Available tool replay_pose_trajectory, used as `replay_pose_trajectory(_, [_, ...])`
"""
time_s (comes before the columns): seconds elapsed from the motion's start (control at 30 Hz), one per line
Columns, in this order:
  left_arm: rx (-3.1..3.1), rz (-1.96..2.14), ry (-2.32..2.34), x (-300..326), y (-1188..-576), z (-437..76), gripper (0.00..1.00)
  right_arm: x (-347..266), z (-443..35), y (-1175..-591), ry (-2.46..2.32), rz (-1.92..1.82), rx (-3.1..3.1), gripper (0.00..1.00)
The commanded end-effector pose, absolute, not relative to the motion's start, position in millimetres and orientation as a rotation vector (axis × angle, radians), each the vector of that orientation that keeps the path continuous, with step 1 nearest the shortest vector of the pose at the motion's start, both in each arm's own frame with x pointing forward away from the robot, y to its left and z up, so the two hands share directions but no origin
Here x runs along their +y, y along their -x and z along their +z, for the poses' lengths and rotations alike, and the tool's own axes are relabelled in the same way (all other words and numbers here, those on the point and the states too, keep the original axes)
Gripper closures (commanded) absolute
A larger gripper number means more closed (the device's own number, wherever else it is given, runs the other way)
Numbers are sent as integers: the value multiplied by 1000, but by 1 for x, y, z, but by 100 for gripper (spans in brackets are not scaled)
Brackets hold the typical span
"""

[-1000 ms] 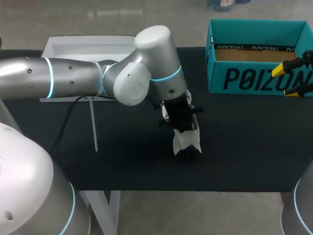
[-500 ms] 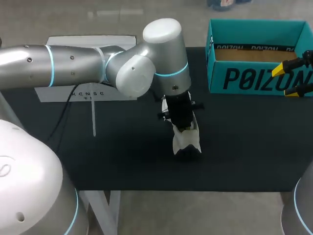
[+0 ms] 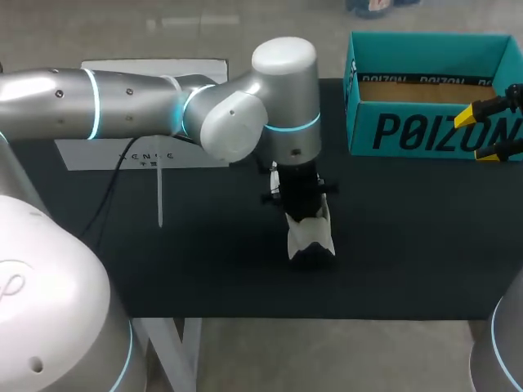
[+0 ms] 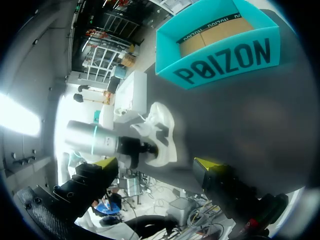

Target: Take the shoe out of the shoebox, open the shoe tongue, remove and reinsert the insole, then place the shoe into the shoebox

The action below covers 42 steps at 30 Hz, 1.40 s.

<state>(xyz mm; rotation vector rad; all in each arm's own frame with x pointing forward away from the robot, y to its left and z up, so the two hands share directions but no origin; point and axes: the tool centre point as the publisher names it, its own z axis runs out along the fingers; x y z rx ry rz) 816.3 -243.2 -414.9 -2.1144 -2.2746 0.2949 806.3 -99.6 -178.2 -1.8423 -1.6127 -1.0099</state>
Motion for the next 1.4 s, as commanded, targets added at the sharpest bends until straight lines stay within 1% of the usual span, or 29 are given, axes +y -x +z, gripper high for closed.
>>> replay_pose_trajectory(0.03, [-2267, 279, 2123, -247, -820, -428, 100, -99, -178, -806, 1846, -1006, -1613, 0])
replay_pose_trajectory(0.27, [-2307, 274, 2180, -248, -833, -402, 100, -99, -178, -806, 1846, -1006, -1613, 0])
replay_pose_trajectory(0.4, [-2344, 264, 2194, -249, -845, -395, 100, -99, -178, -806, 1846, -1006, -1613, 0])
replay_pose_trajectory(0.77, [-2357, 214, 2164, -247, -858, -416, 100, -99, -178, -806, 1846, -1006, -1613, 0])
replay_pose_trajectory(1.07, [-2341, 256, 2226, -254, -839, -378, 100, -99, -178, -806, 1846, -1006, -1613, 0])
replay_pose_trajectory(1.4, [-2359, 164, 2252, -250, -862, -372, 100, -99, -178, -806, 1846, -1006, -1613, 0])
